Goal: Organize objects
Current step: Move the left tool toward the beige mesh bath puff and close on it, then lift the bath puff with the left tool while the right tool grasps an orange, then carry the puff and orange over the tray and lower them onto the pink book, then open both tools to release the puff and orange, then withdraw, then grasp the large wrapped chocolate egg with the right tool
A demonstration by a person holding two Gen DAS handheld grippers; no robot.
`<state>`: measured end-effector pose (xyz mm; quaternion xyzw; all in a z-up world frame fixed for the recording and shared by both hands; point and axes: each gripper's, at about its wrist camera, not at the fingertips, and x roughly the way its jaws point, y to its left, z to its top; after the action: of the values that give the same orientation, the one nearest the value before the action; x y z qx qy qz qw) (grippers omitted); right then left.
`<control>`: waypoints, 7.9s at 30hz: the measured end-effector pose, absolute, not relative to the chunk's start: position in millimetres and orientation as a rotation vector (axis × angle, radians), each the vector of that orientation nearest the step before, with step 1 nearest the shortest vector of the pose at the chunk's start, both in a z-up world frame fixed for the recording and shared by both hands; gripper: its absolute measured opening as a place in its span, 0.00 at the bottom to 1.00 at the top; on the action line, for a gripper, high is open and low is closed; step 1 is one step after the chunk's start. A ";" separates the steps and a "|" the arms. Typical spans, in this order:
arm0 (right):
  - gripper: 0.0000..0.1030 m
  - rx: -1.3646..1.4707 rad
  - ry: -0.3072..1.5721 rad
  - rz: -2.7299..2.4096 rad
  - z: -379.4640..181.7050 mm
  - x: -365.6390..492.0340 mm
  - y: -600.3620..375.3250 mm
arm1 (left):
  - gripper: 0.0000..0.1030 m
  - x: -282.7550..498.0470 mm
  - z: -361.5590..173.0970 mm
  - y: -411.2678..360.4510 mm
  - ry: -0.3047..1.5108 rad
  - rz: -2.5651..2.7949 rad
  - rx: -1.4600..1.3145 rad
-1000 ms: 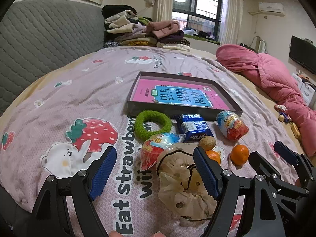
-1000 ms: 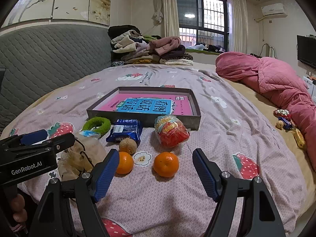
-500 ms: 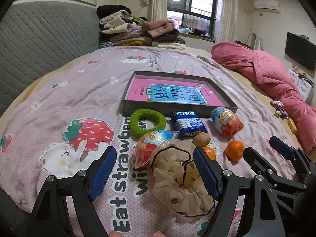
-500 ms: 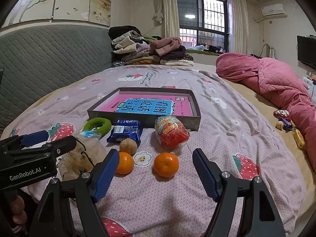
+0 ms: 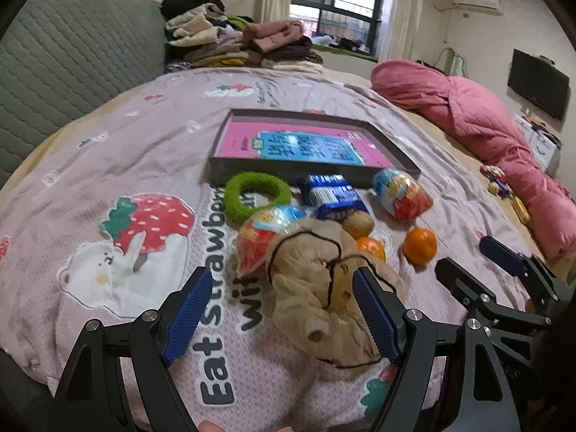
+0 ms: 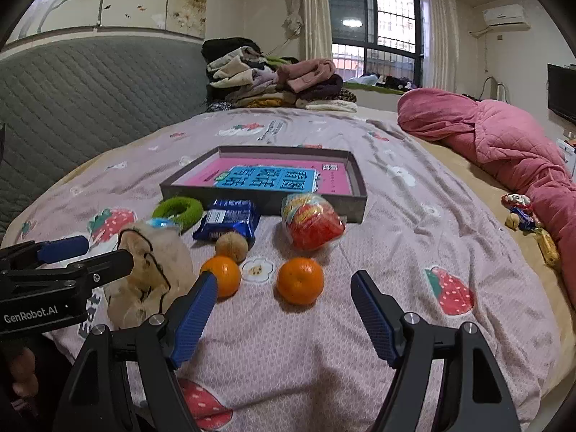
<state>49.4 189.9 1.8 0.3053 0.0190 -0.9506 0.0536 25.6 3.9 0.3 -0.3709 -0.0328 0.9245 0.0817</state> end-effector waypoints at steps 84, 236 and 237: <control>0.39 0.895 0.021 -2.868 37.6 -59.6 195.4 | 0.10 -61.7 45.0 13.4 -0.201 2.787 -0.996; 0.56 1.092 0.025 -2.714 5.6 -72.5 216.8 | 0.63 -57.9 3.1 9.4 0.057 2.658 -1.130; 0.56 1.094 0.027 -2.713 5.0 -72.4 216.3 | 0.63 -57.5 1.6 9.8 0.062 2.656 -1.136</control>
<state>-72.4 216.3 5.0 0.3718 0.0091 -0.9220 0.1078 -57.5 9.8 1.6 -0.3900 0.0213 0.9119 0.1259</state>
